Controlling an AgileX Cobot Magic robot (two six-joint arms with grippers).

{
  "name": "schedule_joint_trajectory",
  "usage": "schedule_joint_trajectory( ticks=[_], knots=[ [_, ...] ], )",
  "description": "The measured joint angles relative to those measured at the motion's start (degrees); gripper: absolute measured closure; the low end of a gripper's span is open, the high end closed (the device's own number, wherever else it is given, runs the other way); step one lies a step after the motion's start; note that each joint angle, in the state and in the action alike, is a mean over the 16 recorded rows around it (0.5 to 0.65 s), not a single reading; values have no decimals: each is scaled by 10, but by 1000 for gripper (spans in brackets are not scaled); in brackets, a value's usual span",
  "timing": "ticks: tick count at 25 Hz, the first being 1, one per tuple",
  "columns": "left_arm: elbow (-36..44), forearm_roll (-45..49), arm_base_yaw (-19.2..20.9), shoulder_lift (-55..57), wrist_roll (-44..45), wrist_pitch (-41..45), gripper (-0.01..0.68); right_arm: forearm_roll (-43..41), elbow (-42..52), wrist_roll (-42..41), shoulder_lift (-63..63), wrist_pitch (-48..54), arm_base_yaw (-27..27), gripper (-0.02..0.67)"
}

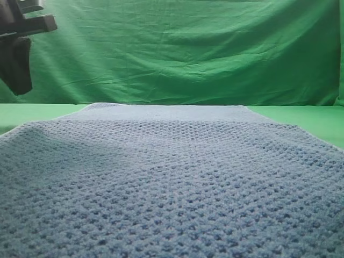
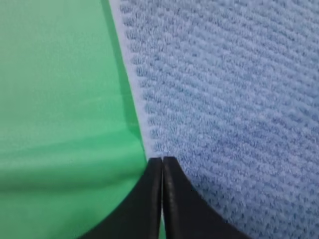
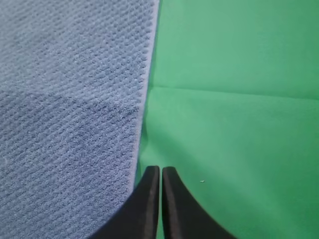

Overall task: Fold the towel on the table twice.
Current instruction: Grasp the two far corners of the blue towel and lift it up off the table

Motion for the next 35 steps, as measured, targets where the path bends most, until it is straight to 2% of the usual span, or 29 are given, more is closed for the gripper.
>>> schedule_joint_trajectory(
  ticks=[7, 10, 12, 15, 21, 25, 28, 30, 35],
  knots=[
    [-46, 4, -3, 36, 0, 7, 673, 11, -65, 1, 116, 13, 22, 643],
    [-53, 5, -3, 44, 0, 6, 661, 12, -86, 0, 152, 12, 31, 606],
    [-55, 6, -3, 48, 0, 6, 634, 12, -96, -1, 170, 9, 34, 558],
    [-56, 7, -3, 52, -5, 6, 553, 11, -109, -3, 191, 3, 36, 452],
    [-57, 8, -3, 59, -24, 6, 316, 10, -119, -7, 217, -13, 36, 211],
    [-57, 8, -3, 67, -40, 9, 161, 10, -120, -10, 227, -24, 36, 77],
    [-58, 8, -3, 75, -52, 11, 74, 10, -121, -11, 235, -31, 36, 21],
    [-58, 8, -3, 80, -58, 13, 42, 10, -121, -11, 242, -35, 36, 8],
    [-59, 9, -3, 97, -64, 18, 31, 10, -122, -12, 257, -43, 36, 6]
  ],
)
